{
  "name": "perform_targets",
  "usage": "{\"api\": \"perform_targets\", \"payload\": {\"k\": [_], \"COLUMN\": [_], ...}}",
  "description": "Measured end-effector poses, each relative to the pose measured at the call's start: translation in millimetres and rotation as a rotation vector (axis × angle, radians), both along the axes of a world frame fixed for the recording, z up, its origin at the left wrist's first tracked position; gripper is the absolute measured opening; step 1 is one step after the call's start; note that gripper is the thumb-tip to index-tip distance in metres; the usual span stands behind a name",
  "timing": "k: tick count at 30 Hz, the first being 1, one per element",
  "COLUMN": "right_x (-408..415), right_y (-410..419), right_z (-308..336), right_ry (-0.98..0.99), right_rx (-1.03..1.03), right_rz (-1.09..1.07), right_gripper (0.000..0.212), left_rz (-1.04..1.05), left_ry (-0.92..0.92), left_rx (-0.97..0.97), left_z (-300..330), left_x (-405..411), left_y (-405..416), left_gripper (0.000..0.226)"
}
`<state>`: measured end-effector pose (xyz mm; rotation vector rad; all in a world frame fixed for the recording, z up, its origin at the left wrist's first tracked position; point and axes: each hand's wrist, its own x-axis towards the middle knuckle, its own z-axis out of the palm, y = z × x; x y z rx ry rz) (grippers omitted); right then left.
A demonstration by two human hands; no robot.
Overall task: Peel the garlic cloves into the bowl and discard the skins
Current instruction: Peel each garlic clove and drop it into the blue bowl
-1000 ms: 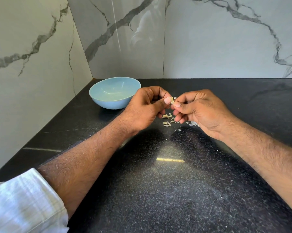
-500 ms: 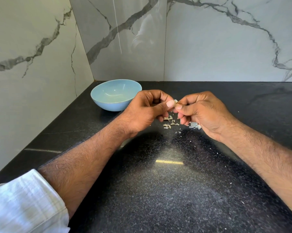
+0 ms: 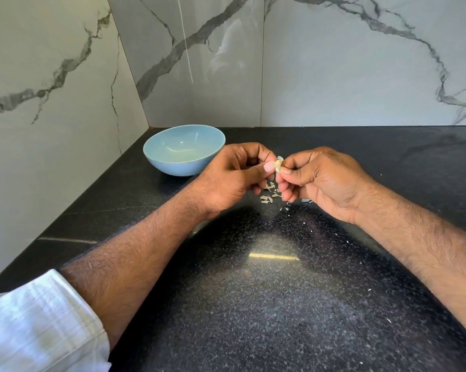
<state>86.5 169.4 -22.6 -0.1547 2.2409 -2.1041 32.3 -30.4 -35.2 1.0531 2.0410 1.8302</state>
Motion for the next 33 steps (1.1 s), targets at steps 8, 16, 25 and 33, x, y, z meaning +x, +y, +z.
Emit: {"api": "perform_targets", "payload": {"k": [8,16,25,33], "right_x": [-1.0,-1.3,0.1,1.4], "right_y": [-0.6,-0.5,-3.7,-2.5], "right_z": [-3.8,-3.6,-7.6,-7.7], "right_ry": [0.131,0.176,0.333,0.467], "right_rx": [0.116,0.091,0.375,0.574], "right_rz": [-0.09,-0.069,-0.069,-0.167], "right_gripper": [0.006,0.007,0.008,0.006], "left_rz": [0.087,0.024,0.172,0.208], "left_ry": [0.015,-0.186,-0.117,-0.072], "left_rx": [-0.029,0.075,0.077,0.055], "left_z": [-2.7,-1.5,-1.6,-0.1], "left_x": [-2.1,-4.7,-7.1,-2.8], "left_y": [1.3,-1.6,-3.5,1.0], "left_gripper": [0.008,0.013,0.005,0.003]}}
